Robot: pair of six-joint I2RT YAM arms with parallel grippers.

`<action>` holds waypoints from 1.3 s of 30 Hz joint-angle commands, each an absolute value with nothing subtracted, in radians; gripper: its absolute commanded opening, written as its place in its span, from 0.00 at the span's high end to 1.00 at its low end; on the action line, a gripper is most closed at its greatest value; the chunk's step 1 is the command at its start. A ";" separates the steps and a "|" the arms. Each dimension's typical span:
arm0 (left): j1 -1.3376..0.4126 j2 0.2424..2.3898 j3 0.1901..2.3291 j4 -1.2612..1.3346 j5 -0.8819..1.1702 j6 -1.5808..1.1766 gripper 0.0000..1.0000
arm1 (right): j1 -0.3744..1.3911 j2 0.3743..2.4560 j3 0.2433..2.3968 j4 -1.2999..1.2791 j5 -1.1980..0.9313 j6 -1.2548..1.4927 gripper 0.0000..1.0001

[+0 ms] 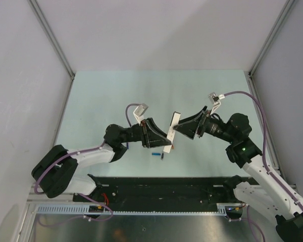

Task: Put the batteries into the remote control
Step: Adjust the remote control.

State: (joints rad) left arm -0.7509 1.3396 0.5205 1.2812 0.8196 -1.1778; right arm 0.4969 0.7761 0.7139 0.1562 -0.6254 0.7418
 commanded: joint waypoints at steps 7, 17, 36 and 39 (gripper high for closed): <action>-0.767 1.350 0.515 1.370 0.838 -1.183 1.00 | 0.520 0.808 0.772 0.253 -0.589 0.721 0.32; -0.772 1.368 0.517 1.370 0.836 -1.172 0.93 | 0.538 0.824 0.773 0.258 -0.598 0.727 0.58; -0.635 1.366 0.540 1.339 0.827 -1.140 0.00 | 0.551 0.719 0.905 -0.125 -0.517 0.597 1.00; -0.581 1.289 0.491 1.231 0.758 -1.060 0.00 | 0.557 0.738 0.952 -0.279 -0.395 0.534 1.00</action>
State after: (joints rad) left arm -0.6361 1.3930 0.5236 1.2957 0.8276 -1.1610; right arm 0.5476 0.7326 0.8639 -0.0860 -0.5453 0.6319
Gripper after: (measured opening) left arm 0.995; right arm 0.381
